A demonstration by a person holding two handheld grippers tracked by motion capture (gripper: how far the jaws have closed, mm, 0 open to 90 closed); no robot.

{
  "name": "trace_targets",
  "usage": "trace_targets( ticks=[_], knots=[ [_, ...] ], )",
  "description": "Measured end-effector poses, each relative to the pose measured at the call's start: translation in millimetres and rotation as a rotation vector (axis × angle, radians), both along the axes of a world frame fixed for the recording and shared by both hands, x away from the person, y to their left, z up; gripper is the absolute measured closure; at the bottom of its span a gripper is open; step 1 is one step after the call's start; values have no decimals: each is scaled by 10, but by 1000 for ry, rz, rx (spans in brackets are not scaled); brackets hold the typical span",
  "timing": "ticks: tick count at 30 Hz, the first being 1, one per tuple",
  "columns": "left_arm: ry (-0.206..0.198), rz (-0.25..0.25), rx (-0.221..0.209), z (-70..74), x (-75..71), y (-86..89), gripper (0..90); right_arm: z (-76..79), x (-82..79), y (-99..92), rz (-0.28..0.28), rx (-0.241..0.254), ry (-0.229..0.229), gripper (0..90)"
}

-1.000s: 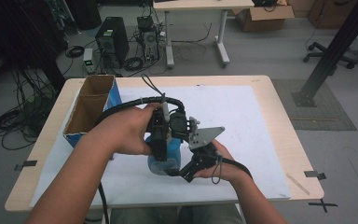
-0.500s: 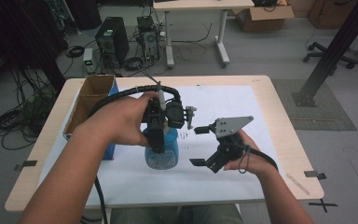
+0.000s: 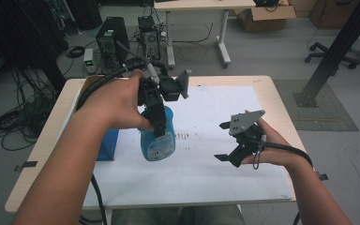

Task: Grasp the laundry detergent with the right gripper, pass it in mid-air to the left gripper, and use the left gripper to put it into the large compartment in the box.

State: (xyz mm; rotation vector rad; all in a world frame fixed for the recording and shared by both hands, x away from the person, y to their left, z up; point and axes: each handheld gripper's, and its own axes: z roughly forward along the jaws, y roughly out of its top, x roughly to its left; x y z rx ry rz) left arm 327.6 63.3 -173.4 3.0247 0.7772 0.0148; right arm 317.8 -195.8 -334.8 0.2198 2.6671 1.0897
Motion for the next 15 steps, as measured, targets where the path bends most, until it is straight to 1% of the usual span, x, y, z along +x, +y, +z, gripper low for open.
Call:
trace_targets(
  ticks=[2, 3, 4, 5, 6, 7, 8, 9, 10, 11, 12, 13, 14, 15],
  knots=[
    [-1, 68, -28, 88, 50, 75, 389, 14, 8, -34, -1, -23, -8, 17],
    [-1, 68, -28, 88, 50, 75, 389, 14, 8, -34, -1, -23, -8, 17],
    [0, 121, -48, 178, 97, 156, 389, 24, 16, -75, -8, -51, -24, 17],
    [0, 121, -48, 178, 97, 156, 389, 24, 16, -75, -8, -51, -24, 17],
    [-3, 172, -58, 257, 137, 236, 388, 29, 19, -107, -7, -69, -24, 17],
    [-3, 172, -58, 257, 137, 236, 389, 29, 19, -107, -7, -69, -24, 17],
    [-4, 207, -56, 294, 160, 281, 389, 23, 19, -125, 4, -97, -24, 18],
    [-12, 245, -50, 345, 187, 341, 389, 19, 17, -127, 5, -107, -23, 18],
    [-17, 269, -51, 377, 204, 379, 388, 14, 16, -129, 5, -111, -22, 20],
    [-17, 269, -51, 377, 204, 379, 389, 14, 16, -129, 5, -111, -22, 20],
    [-22, 321, -48, 441, 236, 455, 389, 8, 20, -136, 5, -118, -17, 20],
    [-22, 321, -48, 441, 236, 455, 389, 8, 20, -136, 5, -118, -17, 20],
    [-24, 359, -46, 504, 264, 530, 389, 6, 23, -142, 5, -123, -16, 20],
    [-24, 359, -46, 504, 264, 530, 388, 6, 23, -142, 5, -123, -16, 20]
  ],
)
